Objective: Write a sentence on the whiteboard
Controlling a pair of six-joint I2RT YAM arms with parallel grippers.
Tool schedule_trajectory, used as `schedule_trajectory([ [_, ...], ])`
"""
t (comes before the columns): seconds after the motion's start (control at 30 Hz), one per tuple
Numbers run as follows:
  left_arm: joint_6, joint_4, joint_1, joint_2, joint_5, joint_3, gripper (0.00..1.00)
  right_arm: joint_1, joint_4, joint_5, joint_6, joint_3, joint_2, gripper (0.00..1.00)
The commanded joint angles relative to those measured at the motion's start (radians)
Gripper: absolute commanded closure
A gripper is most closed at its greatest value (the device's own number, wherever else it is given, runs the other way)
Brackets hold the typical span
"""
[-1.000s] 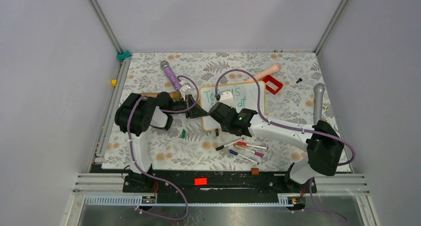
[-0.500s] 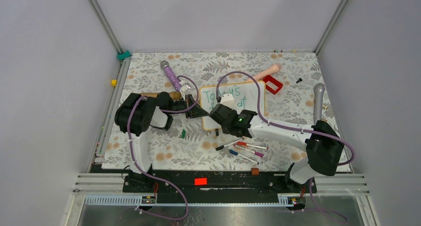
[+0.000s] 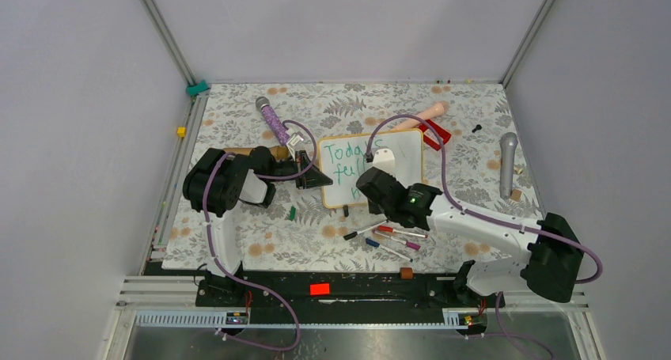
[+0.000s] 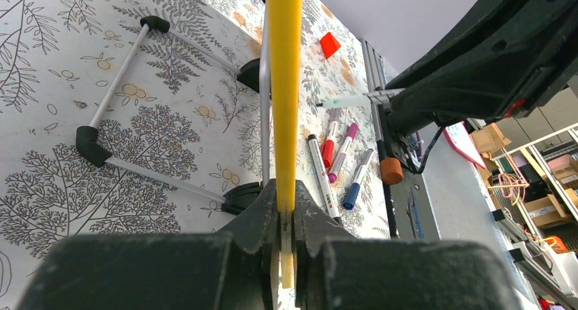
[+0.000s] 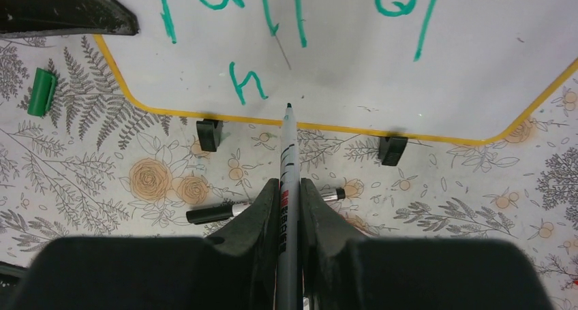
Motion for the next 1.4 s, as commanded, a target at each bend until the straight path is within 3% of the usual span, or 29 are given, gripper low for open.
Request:
schedule_trajectory([
  [0.0, 0.004, 0.093, 0.002, -0.03, 0.013, 0.021, 1.0, -0.036, 0.044, 0.003, -0.008, -0.021, -0.038, 1.0],
  [0.43, 0.004, 0.094, -0.001, -0.031, 0.013, 0.02, 1.0, -0.058, 0.036, -0.005, -0.052, 0.081, 0.069, 1.0],
  [1.37, 0.004, 0.093, -0.004, -0.026, 0.013, 0.021, 1.0, -0.06, 0.002, -0.018, -0.039, 0.078, 0.124, 1.0],
])
